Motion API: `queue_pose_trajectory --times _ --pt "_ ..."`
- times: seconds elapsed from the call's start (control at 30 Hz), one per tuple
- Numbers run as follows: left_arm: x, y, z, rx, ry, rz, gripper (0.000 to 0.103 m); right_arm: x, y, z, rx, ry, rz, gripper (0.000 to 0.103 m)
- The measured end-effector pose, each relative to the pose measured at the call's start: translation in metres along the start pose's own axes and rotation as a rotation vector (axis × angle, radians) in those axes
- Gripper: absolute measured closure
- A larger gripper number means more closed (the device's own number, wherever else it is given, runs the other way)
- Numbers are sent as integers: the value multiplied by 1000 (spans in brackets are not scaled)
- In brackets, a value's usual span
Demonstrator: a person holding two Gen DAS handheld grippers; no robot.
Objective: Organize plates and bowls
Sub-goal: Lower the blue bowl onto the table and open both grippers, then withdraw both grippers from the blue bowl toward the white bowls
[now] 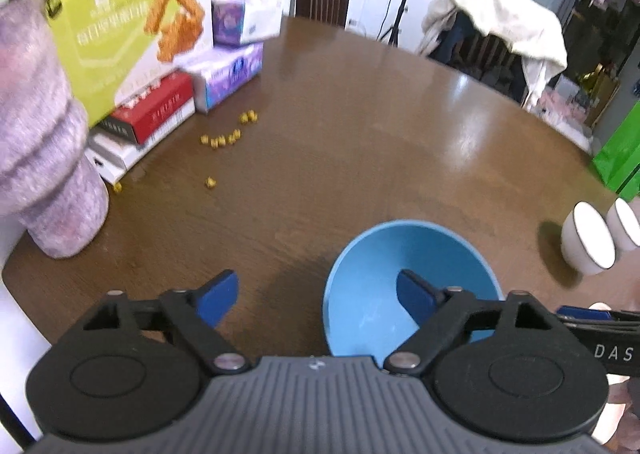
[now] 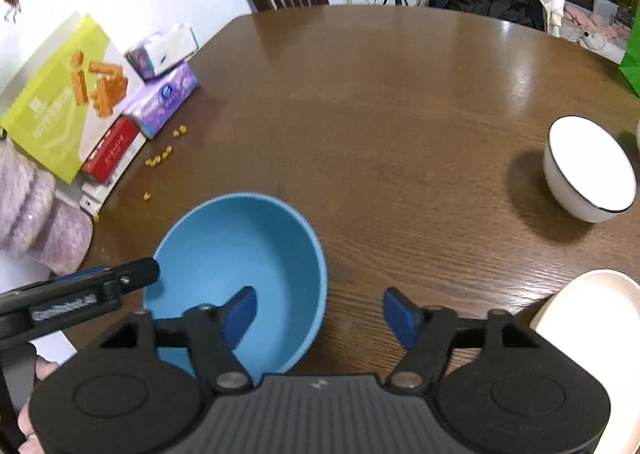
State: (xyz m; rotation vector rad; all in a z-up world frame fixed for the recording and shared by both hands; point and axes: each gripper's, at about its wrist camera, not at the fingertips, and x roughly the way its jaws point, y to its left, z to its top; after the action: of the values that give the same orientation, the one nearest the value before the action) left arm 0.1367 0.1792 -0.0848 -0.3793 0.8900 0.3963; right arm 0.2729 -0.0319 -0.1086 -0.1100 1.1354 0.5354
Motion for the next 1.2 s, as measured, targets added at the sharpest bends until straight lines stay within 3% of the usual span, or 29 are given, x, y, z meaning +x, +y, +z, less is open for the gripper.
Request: queue_pose_trajectory --times 0.03,0.07,0.33,0.7,1.2 --pt "-5 -1 1 -1 -16 -3 1 -5 -3 -1 3 -10 -5 19" --pt "-11 -2 0 -4 -41 -10 0 -9 -6 -2 4 -17 -12 18" --pt "-38 -28 -7 40 -96 -60 0 -55 -32 -25 -31 -121 -95 0" --pt "-57 -63 -31 99 -123 -120 0 -114 -81 -71 -47 -276 -208 0" --pt "-82 -109 -65 190 -135 -214 0 -151 -104 -115 65 -321 -250 0"
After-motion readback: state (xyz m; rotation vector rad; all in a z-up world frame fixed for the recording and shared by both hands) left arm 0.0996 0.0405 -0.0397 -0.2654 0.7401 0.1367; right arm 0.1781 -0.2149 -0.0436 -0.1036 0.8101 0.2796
